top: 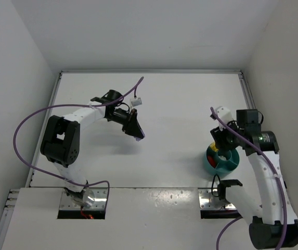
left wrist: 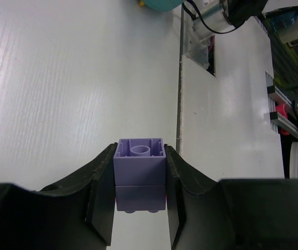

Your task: Sort the legos into containers by color

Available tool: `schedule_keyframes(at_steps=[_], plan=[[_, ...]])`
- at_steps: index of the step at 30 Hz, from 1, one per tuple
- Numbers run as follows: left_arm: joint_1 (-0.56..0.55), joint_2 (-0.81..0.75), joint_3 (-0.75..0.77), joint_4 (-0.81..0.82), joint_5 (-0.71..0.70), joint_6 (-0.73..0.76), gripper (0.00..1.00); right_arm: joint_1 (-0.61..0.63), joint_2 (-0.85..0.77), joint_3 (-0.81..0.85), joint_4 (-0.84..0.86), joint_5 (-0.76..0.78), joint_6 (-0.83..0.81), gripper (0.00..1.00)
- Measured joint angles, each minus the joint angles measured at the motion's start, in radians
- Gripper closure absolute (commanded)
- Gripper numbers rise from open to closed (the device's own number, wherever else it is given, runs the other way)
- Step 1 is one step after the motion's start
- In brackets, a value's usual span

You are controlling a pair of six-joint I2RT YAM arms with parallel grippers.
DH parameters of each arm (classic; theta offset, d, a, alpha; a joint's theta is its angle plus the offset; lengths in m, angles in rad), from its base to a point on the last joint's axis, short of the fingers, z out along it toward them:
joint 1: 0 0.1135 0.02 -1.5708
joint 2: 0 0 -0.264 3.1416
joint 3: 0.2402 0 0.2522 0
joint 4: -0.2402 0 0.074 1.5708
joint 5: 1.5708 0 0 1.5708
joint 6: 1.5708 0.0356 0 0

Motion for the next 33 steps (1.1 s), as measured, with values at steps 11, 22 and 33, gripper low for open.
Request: schedule_keyframes(at_steps=[11, 22, 33], plan=[[-0.064, -0.053, 0.0, -0.003, 0.129, -0.022, 1.0, 0.0, 0.153, 0.159, -0.023, -0.535, -0.026, 0.45], [-0.089, -0.07, 0.048, 0.099, 0.133, -0.236, 1.0, 0.024, 0.228, 0.051, 0.321, -0.842, 0.292, 0.42], [0.047, -0.325, -0.044, 0.566, -0.417, -1.025, 1.0, 0.109, 0.161, -0.212, 0.96, -0.771, 0.904, 0.42]])
